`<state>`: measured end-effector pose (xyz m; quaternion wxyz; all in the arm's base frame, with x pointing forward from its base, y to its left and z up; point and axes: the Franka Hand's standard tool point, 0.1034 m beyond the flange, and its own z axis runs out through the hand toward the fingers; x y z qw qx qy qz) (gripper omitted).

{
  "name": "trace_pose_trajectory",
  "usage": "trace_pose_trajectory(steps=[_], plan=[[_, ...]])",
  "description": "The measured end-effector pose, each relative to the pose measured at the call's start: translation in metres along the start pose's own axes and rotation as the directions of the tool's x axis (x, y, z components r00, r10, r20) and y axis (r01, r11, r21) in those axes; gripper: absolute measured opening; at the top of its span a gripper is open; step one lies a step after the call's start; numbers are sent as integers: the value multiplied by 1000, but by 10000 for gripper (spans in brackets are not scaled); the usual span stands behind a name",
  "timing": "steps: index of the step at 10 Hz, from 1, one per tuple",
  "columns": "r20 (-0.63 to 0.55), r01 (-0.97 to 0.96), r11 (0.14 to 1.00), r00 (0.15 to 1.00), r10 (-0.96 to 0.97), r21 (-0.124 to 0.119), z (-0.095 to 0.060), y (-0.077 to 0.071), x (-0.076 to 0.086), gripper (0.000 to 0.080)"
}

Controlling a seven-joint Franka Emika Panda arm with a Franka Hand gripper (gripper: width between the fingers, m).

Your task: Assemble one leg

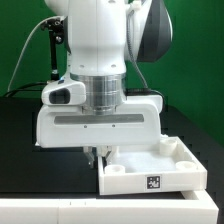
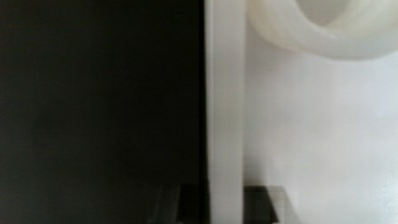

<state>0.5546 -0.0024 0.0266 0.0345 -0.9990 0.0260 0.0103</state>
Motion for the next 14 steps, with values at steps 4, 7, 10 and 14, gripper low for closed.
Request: trace_pose_trajectory(steps=[4, 7, 10, 14], plan=[[2, 13, 1000, 1000, -13, -8, 3, 10, 7, 45], [2, -9, 1000, 1000, 9, -19, 12, 18, 11, 49], [3, -42, 998, 999, 42, -52, 18, 19, 18, 48], [34, -50, 996, 998, 52, -69, 17, 19, 30, 49]])
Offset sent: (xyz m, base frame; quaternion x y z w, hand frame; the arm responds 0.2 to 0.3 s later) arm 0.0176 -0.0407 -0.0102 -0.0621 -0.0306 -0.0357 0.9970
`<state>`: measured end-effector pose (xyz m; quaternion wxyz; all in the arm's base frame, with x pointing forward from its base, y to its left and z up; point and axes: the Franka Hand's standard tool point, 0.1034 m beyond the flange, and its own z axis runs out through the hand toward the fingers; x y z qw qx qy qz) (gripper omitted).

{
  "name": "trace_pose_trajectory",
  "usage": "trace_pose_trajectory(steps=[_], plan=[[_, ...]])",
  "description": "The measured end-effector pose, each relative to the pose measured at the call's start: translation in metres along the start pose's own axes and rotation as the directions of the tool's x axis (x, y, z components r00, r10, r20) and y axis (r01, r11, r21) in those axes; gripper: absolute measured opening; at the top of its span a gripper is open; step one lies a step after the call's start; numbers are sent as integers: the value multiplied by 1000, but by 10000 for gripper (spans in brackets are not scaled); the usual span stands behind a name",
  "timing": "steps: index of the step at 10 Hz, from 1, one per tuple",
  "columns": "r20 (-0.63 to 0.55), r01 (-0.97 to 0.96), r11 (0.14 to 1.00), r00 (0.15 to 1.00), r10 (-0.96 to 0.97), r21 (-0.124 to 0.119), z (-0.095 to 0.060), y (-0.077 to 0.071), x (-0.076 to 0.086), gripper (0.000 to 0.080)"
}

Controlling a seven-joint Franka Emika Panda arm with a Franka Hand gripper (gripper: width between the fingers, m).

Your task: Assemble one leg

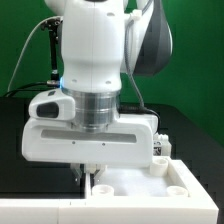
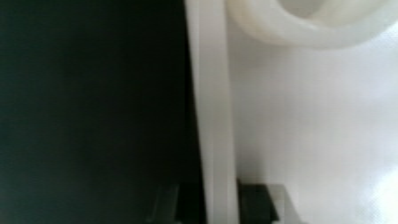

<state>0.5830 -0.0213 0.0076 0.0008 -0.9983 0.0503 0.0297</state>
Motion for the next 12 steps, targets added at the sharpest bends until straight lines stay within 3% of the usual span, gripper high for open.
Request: trace_pose_trajectory(steps=[3, 5, 6, 7, 8, 10, 12], plan=[[-4, 7, 1000, 1000, -7, 0, 0, 0, 0, 49], [-3, 7, 1000, 1000, -7, 0, 1, 0, -1, 401], [-2, 11, 1000, 1000, -11, 1, -2, 0, -1, 537], [-9, 25, 1000, 1000, -25, 4, -15, -2, -2, 537], [-8, 35, 999, 999, -35, 8, -32, -1, -20, 629], [-4, 42, 999, 999, -42, 13, -47, -6, -57, 643], [3, 40, 999, 999, -40, 11, -42, -4, -51, 649]])
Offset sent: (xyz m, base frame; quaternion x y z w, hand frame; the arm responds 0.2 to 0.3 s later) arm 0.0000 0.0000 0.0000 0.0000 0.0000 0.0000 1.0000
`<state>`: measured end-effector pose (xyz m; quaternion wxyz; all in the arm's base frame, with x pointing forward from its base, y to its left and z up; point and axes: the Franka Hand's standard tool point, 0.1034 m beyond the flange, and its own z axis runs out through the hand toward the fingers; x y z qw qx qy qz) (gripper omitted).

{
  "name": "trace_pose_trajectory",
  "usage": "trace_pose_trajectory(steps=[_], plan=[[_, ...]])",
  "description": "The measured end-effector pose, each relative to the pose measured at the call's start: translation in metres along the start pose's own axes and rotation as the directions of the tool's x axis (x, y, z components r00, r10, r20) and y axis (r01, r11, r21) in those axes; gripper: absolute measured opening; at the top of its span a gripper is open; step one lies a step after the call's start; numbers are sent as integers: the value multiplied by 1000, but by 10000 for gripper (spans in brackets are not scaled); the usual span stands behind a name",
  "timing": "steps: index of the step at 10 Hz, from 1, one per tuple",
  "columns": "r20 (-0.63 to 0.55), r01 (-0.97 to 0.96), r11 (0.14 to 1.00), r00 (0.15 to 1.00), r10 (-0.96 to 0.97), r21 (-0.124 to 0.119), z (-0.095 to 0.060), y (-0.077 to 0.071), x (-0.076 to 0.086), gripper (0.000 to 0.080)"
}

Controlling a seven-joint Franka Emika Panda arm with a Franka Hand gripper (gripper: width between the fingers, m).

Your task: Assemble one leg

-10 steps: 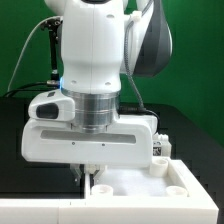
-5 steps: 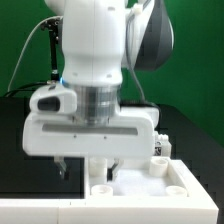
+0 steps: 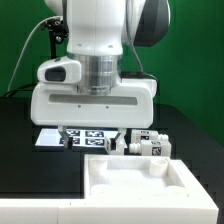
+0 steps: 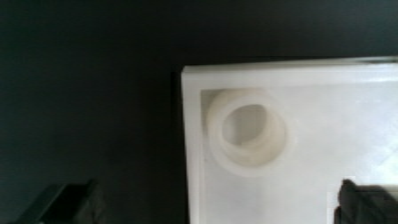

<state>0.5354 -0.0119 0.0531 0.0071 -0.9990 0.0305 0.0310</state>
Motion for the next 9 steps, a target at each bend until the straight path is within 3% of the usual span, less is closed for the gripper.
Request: trace_pose_trajectory(steps=[2, 3, 7, 9], plan=[[7, -1, 1000, 1000, 1, 0, 2, -2, -3, 649], [60, -5, 1000, 998, 5, -1, 9, -12, -19, 649], [257, 14, 1000, 966, -14, 2, -7, -39, -79, 649], [352, -10, 1000, 936, 12, -8, -7, -37, -81, 649]])
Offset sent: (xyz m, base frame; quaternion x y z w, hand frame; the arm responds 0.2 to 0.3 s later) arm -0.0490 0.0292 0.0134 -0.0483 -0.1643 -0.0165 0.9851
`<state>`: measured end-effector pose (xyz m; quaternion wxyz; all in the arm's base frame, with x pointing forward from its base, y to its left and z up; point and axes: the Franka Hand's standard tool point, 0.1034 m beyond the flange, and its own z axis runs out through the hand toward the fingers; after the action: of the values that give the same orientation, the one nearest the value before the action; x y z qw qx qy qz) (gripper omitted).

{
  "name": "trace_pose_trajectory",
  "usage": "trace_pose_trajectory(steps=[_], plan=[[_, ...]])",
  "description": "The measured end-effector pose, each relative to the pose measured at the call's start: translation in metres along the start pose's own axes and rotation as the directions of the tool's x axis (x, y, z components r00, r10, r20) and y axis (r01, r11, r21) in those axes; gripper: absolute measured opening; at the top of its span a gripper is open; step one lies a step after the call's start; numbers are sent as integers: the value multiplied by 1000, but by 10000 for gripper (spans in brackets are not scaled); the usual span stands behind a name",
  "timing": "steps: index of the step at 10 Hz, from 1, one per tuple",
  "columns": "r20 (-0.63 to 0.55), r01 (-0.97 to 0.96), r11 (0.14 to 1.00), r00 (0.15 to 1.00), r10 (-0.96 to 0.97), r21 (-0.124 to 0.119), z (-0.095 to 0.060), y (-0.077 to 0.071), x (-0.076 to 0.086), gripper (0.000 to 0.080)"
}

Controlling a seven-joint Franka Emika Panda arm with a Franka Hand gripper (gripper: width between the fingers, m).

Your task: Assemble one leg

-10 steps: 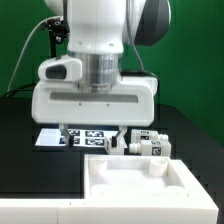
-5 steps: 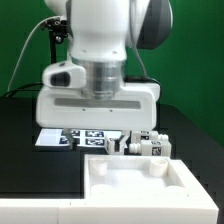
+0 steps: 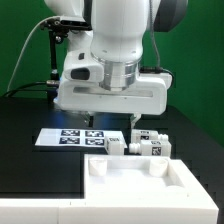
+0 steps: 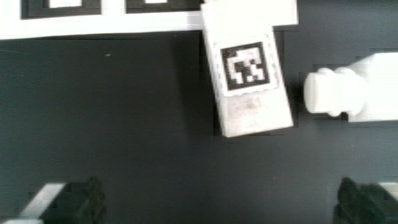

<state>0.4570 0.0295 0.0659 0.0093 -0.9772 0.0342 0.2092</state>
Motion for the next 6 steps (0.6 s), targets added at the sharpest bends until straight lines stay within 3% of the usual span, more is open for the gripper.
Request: trace_pose_trajectory(steps=[2, 4, 6], plan=[[133, -14, 1000, 991, 16, -14, 5, -3, -4, 649], [236, 25, 999, 972, -16, -35, 24, -20, -28, 649], [293, 87, 996, 953, -76, -27, 34, -23, -42, 649]])
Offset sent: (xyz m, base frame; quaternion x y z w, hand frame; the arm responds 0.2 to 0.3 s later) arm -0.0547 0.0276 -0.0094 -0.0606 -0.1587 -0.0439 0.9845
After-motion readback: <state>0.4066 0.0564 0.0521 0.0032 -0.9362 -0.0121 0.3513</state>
